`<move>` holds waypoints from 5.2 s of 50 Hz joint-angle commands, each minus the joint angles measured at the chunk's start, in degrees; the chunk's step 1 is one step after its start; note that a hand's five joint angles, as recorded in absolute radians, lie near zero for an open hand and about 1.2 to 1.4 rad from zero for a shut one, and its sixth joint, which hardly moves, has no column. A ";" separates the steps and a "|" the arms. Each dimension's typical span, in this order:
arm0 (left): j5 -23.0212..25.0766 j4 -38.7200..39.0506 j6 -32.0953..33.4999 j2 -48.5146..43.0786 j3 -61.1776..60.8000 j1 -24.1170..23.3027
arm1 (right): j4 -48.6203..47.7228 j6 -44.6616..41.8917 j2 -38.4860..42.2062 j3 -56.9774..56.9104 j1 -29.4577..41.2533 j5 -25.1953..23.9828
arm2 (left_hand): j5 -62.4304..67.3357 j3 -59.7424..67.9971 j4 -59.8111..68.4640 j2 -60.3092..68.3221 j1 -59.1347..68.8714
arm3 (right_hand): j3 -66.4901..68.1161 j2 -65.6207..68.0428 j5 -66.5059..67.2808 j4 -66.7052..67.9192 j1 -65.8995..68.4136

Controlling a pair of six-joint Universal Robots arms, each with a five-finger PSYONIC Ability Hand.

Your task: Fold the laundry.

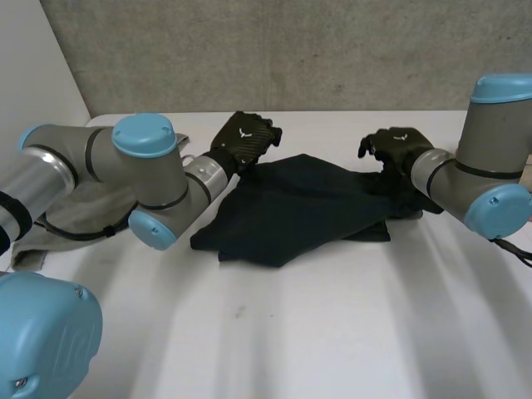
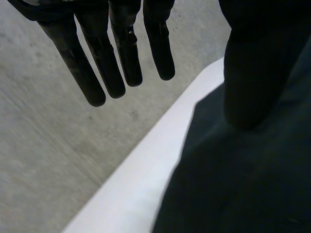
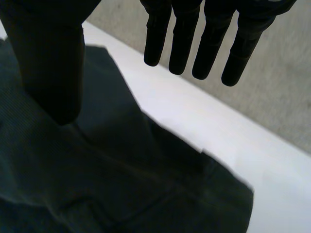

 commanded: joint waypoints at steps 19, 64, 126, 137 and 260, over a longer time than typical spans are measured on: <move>-2.21 -5.35 -0.99 -4.20 1.02 0.00 | 6.01 -5.68 -8.36 7.34 0.44 -7.69 | -7.01 -7.52 -7.30 -7.57 -7.38 | 50.97 51.17 52.63 51.23 50.40; -12.32 14.61 -12.15 19.80 -22.53 1.32 | -21.52 -4.54 -22.10 18.95 2.56 -3.67 | -5.84 -6.35 -6.13 -6.40 -6.21 | 8.88 9.08 10.54 9.14 8.31; -3.89 -1.13 -12.50 11.17 -17.61 -2.28 | -6.56 -11.66 -43.88 24.66 0.45 -27.74 | 1.11 0.60 0.82 0.55 0.74 | 50.97 51.17 52.63 51.23 50.40; -14.24 6.76 -6.97 18.73 -20.69 0.26 | -8.85 -12.44 -34.41 22.65 -2.37 -22.39 | 46.63 46.12 46.34 46.06 46.26 | 50.97 51.17 52.63 51.23 50.40; -21.64 10.84 8.25 47.90 -73.95 0.00 | -22.14 -30.37 -18.56 43.64 -0.61 -8.66 | 46.63 46.12 46.34 46.06 46.26 | 50.97 51.17 52.63 51.23 50.40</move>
